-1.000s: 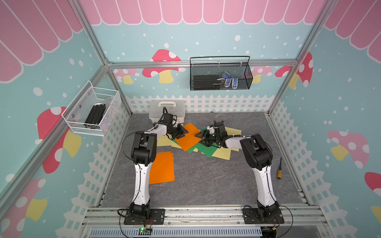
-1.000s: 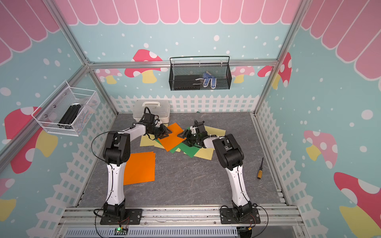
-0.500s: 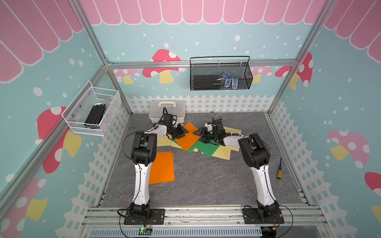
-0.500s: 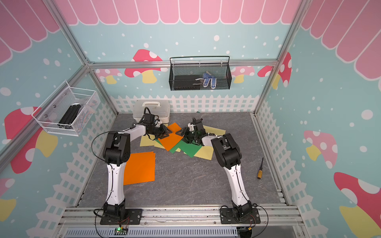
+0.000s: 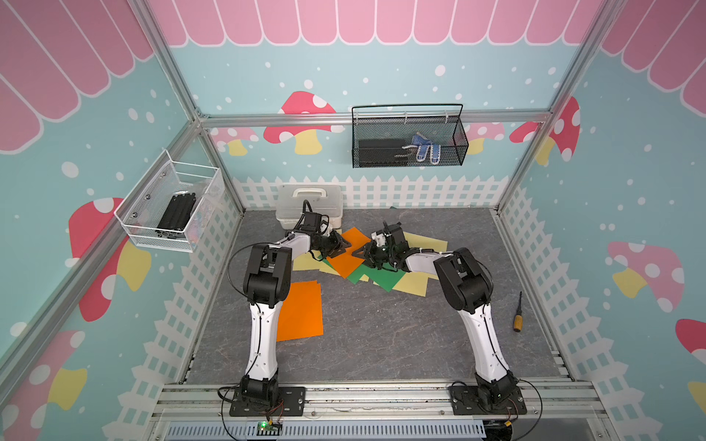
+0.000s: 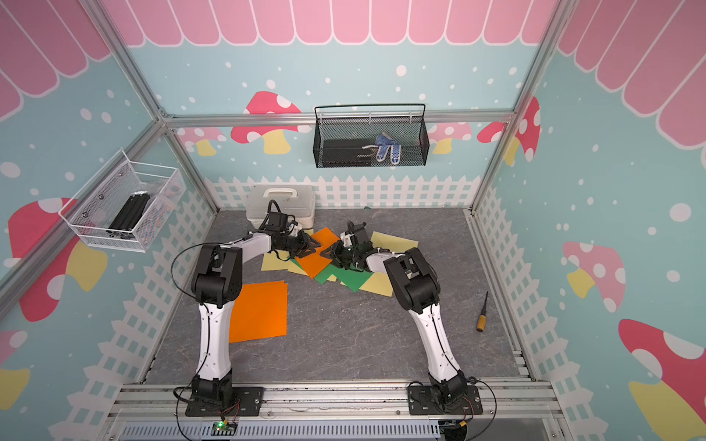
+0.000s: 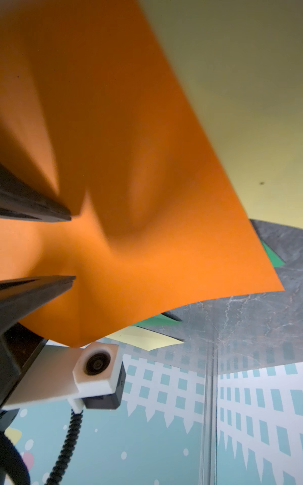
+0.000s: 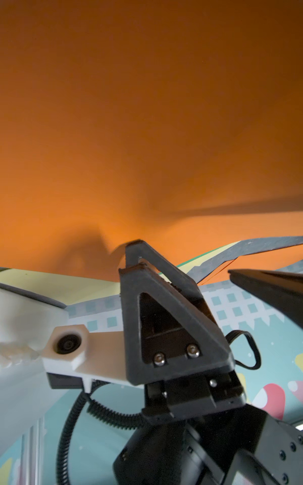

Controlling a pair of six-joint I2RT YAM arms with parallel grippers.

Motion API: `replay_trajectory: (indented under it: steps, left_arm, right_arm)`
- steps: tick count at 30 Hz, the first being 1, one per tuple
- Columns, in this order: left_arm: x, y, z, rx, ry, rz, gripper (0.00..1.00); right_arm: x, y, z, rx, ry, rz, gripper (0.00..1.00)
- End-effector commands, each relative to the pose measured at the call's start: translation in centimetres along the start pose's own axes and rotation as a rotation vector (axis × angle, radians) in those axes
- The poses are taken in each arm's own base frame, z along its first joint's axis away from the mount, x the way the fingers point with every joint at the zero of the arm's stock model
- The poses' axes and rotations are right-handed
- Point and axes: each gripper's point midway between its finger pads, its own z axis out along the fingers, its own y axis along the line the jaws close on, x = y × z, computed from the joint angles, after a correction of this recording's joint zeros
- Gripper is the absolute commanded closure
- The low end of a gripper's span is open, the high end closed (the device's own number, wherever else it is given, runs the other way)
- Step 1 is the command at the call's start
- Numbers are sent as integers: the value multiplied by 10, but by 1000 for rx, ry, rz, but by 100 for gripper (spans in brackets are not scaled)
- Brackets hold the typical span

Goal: Sort the scattered colored papers by color
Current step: Pick up the colored paper from the center of the board.

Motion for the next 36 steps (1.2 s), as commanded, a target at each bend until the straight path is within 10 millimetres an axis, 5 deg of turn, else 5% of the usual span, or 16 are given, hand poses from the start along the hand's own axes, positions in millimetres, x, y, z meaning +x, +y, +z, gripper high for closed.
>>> replay_trajectory:
  steps: [1,5,11,20,27,32,36]
  left_arm:
    - [19,24,13,-56,44,-56,61]
    - [13,1,2,10,26,15,60]
    - [5,-39,-30,104,-12,150,57]
    - [4,-70,-80,224,-92,265,56]
    - [26,-101,-109,474,-128,310,61]
    - [43,-135,-150,766,-181,349,64]
    - [37,-132,-168,844,-225,321,64]
  right_arm:
    - [0,1,3,8,3,-1,82]
    - [5,2,3,17,36,-24,99]
    - [27,9,-22,77,139,-121,100]
    - [84,35,-120,257,274,-431,100]
    - [124,79,-192,235,296,-607,100]
    - [144,95,-222,190,294,-648,100]
    - [151,99,-233,192,292,-659,100]
